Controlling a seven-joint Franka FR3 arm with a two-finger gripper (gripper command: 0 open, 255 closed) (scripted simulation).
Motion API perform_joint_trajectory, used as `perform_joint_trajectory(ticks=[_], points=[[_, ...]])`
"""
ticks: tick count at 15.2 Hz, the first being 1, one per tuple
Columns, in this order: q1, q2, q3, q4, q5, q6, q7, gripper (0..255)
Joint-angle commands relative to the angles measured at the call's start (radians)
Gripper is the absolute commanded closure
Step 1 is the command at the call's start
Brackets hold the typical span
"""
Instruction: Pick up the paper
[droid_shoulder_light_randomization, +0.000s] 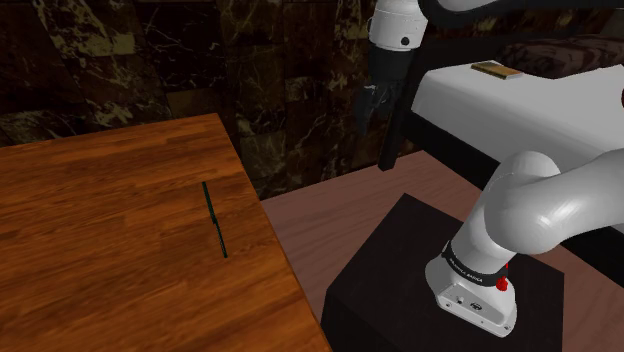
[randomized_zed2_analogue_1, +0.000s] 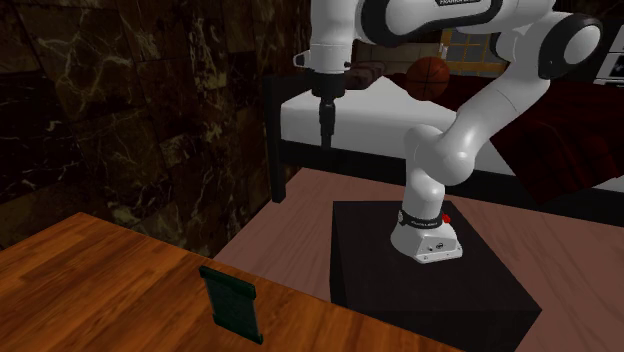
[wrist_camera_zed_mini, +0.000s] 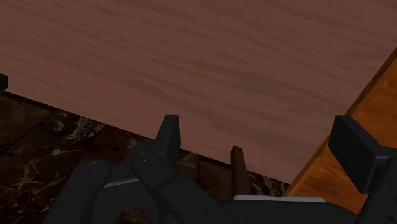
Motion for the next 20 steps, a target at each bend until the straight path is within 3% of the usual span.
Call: perform_joint_trajectory(ticks=[1, 7, 12, 16, 20], points=[[0.009, 0.005, 0.057, -0.007, 0.029, 0.047, 0.074, 0], [0.024, 0.047, 0.242, -0.011, 0.09, 0.194, 0.297, 0], [-0.003, 0.135, 0.412, 0.036, 0.096, 0.313, 0.492, 0], [-0.065, 0.23, 0.563, 0.107, 0.055, 0.395, 0.662, 0], [-0.173, 0.344, 0.742, 0.207, -0.037, 0.454, 0.852, 0]])
